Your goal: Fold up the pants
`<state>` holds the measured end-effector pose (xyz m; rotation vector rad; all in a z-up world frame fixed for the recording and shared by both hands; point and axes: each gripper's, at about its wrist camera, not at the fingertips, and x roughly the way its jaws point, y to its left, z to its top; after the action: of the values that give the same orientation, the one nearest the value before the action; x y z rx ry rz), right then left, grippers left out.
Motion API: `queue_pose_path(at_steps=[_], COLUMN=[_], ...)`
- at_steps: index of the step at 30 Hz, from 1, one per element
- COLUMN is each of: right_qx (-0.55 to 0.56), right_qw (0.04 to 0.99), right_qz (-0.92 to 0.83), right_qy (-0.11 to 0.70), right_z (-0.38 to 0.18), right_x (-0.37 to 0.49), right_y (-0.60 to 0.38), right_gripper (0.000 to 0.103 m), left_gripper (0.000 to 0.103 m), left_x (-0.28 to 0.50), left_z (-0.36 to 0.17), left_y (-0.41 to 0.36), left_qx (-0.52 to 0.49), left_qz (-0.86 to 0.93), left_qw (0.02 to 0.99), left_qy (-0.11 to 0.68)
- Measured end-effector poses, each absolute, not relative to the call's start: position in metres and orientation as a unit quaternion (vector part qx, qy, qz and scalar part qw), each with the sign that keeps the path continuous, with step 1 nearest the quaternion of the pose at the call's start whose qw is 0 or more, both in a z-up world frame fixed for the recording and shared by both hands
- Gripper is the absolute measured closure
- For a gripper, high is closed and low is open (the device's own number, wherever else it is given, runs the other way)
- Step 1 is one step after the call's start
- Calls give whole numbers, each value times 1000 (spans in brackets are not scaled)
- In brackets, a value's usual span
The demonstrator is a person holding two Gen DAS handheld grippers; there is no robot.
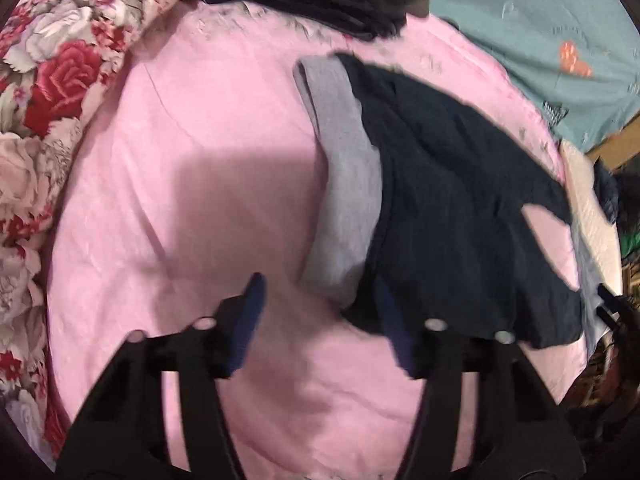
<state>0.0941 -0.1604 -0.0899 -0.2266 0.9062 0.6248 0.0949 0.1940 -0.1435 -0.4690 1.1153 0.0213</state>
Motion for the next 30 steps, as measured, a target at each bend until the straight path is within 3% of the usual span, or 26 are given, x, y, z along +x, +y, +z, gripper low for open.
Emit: queue_pose_path(at_steps=[3,8,15,18,19,23,24,27,29,30], right_qx=[-170,-263,-337,-312,-313,-265,-264,-268,-239,-203], right_qw=[828,802,792,802,804,803,799,778,766,766], right_qz=[388,423,372,356,351,402,414,449,455,461], right_qy=[367,330,346,364,364,353,347,348,385,399], right_z=[-99,-140,-201,-202,-198,-153,-148,-153,-154,-147], right_x=[72,58,69,76,73,48,40,22,32,44], right_y=[-39,81,139,137,138,148,153,170,162,147], right_gripper=[51,51,52,70,86,96,103,103,90,75], left_gripper=[38,33,31,31,30,28,27,26,25,23], left_x=[80,47,20,15,15,18,20,31,40,43], left_z=[-114,-89,-89,-88,-88,-81,-79,-76,-71,-69], left_y=[207,235,270,280,282,301,304,313,309,305], left_qx=[-210,-198,-228,-238,-239,-244,-244,-241,-232,-227], left_qz=[18,27,32,26,25,39,44,62,63,57], left_qw=[846,859,850,850,851,859,860,863,867,870], left_qy=[489,471,473,468,466,449,446,439,436,434])
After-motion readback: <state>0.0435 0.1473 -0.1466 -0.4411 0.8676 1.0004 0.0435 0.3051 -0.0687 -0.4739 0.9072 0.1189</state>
